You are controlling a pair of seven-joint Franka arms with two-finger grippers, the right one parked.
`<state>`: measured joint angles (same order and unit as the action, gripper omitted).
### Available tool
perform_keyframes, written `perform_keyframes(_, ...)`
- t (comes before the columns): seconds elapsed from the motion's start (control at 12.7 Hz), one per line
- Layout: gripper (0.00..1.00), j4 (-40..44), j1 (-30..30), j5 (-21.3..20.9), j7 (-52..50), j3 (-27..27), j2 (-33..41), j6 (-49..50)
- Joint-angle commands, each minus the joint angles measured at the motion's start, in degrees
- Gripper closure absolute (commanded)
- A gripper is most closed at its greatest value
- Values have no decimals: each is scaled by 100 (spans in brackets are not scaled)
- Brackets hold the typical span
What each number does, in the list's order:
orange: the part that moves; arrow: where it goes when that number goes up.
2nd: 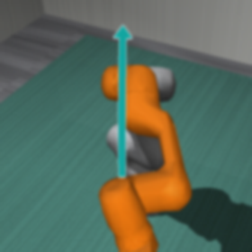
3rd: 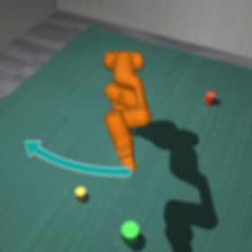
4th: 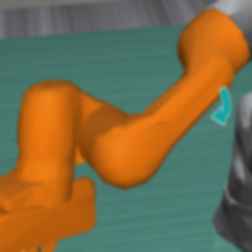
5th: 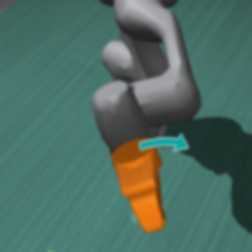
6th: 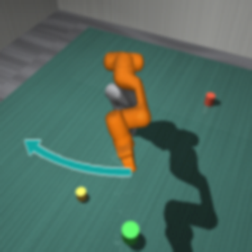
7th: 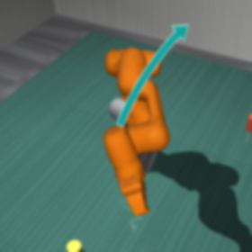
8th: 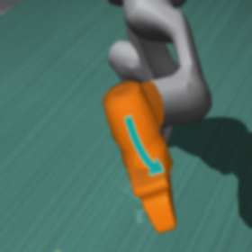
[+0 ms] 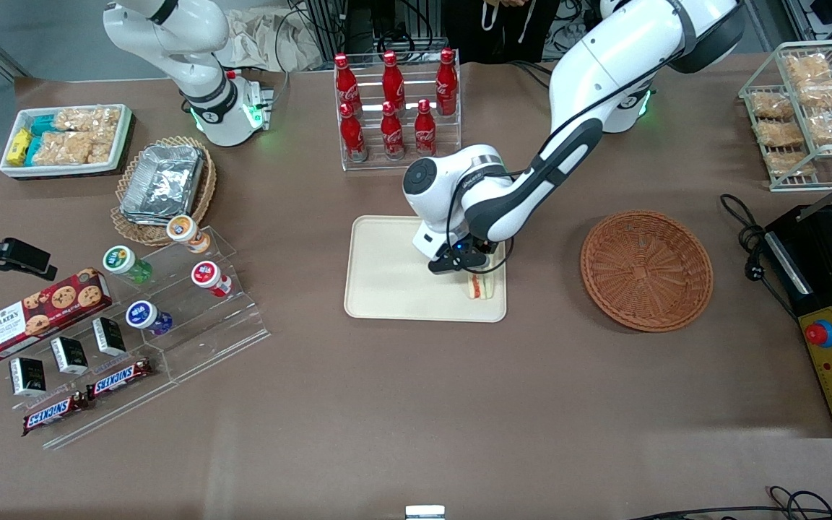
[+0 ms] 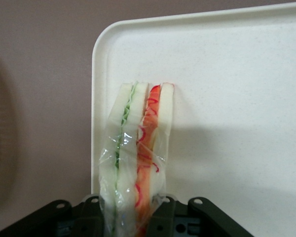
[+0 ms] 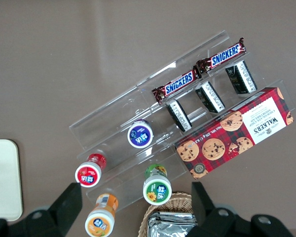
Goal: Place sandwich from basket to tray
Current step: 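Lower the sandwich onto the tray and open the left gripper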
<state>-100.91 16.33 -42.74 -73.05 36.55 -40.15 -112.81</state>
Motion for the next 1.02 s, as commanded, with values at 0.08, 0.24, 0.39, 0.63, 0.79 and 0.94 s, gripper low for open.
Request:
perform_keyframes(0.08, 56, 203, 72, -251, -139, 2, -212, 84)
perform_keyframes(0.24, 0, 247, 64, -331, -139, 2, -282, 84)
perform_keyframes(0.39, 0, 317, 64, -323, -131, 2, -291, 84)
perform_keyframes(0.63, 0, 413, 20, -235, -139, 19, -213, 154)
perform_keyframes(0.79, 0, 694, 2, 9, -113, 37, -11, 320)
perform_keyframes(0.94, 0, 1246, -7, 571, -43, 46, 427, 898)
